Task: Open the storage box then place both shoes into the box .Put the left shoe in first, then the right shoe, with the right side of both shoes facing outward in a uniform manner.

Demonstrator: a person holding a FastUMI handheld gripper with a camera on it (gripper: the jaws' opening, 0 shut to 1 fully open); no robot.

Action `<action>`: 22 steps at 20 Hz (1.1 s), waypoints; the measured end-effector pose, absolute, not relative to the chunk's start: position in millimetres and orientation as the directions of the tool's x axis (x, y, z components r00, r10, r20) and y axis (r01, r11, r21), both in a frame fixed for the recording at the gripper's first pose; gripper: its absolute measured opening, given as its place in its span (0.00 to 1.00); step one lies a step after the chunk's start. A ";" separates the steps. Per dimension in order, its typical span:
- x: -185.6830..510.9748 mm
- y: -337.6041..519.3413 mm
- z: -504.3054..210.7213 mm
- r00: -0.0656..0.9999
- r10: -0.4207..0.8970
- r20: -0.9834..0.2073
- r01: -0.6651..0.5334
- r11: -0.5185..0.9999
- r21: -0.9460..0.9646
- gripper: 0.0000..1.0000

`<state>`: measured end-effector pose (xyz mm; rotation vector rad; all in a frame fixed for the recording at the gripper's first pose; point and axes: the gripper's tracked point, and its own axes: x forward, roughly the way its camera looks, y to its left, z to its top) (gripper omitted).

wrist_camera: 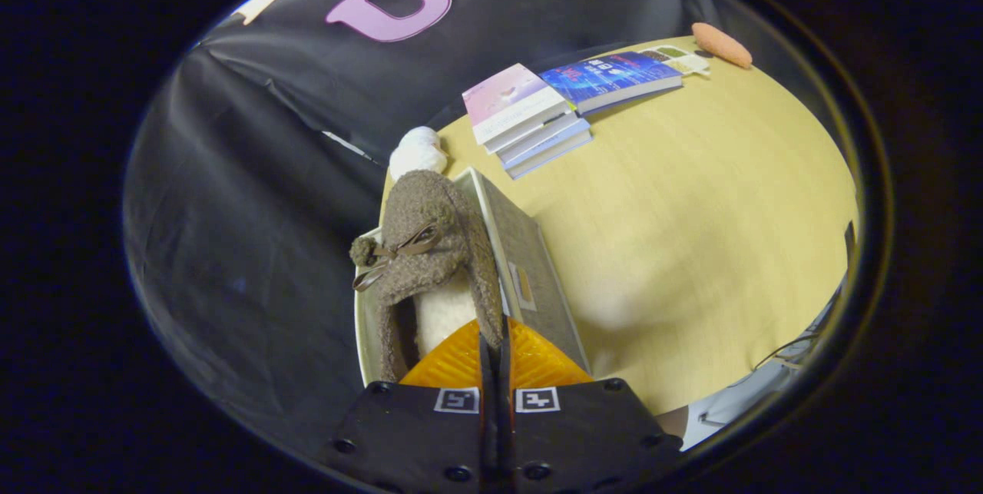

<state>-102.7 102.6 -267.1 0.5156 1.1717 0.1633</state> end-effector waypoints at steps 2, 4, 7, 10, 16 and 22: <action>-103.0 104.8 -268.0 0.389 0.385 -0.837 0.138 0.874 0.467 0.04; -103.9 106.8 -269.6 0.383 0.384 -0.841 0.139 0.875 0.463 0.04; -102.7 107.4 -269.7 0.380 0.379 -0.844 0.147 0.876 0.459 0.04; -102.5 109.5 -270.8 0.375 0.379 -0.846 0.152 0.875 0.459 0.04; -101.2 109.3 -271.8 0.374 0.375 -0.848 0.158 0.875 0.457 0.11; -98.4 111.8 -266.5 0.384 0.389 -0.837 0.168 0.863 0.477 0.12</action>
